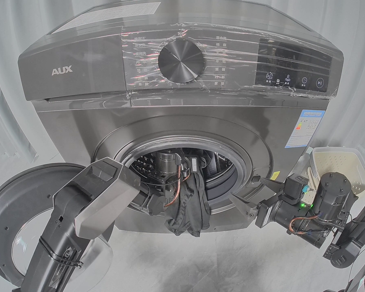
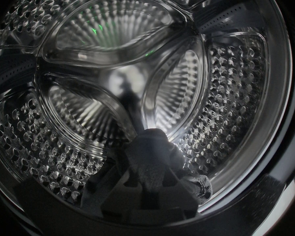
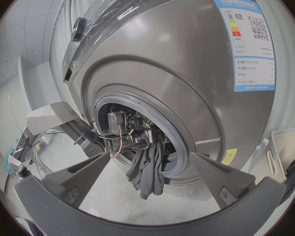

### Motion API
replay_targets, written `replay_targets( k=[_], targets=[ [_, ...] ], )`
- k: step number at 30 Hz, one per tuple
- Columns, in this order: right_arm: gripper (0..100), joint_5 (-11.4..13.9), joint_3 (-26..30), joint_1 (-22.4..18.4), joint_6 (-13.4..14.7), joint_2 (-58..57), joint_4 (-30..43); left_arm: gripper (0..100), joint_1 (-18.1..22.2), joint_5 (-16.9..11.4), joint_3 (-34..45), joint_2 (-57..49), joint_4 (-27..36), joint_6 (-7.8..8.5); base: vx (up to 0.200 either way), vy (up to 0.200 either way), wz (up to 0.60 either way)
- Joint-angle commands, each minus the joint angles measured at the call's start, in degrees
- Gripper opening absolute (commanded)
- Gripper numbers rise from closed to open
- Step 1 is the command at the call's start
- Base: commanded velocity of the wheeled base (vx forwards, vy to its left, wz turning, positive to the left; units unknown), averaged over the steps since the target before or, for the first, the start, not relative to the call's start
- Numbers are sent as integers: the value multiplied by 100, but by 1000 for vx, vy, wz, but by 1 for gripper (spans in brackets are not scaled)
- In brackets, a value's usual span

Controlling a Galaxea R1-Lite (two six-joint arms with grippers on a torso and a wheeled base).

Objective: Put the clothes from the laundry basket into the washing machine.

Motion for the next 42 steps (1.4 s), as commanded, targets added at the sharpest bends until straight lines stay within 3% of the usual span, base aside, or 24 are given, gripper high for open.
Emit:
replay_targets(
  k=[1, 2, 5, 7, 10, 14, 18, 22, 32, 33, 42],
  targets=[
    [100, 1, 7, 2, -1, -3, -4, 0, 54, 34, -181, 186, -22, -43, 0, 0, 0],
    [100, 1, 7, 2, -1, -3, -4, 100, 54, 34, -163, 177, -22, -61, 0, 0, 0],
    [100, 1, 7, 2, -1, -3, -4, 100, 45, 43, -102, 107, -22, -158, 0, 0, 0],
    [100, 1, 7, 2, -1, -3, -4, 100, 10, 34, 382, -298, 74, -210, 0, 0, 0],
    [100, 1, 7, 2, -1, 6, -4, 100, -61, -247, 1181, -966, 470, -245, 0, 0, 0],
    [100, 1, 7, 2, -1, 6, -4, 100, -122, -397, 1401, -1124, 593, -263, 0, 0, 0],
    [100, 1, 16, 11, 8, -3, -4, 100, -157, -678, 2122, -1396, 901, -254, 0, 0, 0],
    [100, 10, 16, 11, -1, 41, -4, 100, -184, -740, 2500, -1238, 857, -140, 0, 0, 0],
    [100, 10, 7, 11, -1, 76, -4, 100, -140, -740, 2368, -737, 725, 132, 0, 0, 0],
    [100, 10, 7, 11, -1, 76, -4, 0, -140, -740, 2350, -720, 725, 132, 0, 0, 0],
    [100, 10, 7, 11, -1, 67, -4, 0, -105, -661, 1797, -649, 400, 62, 0, 0, 0]
  ],
)
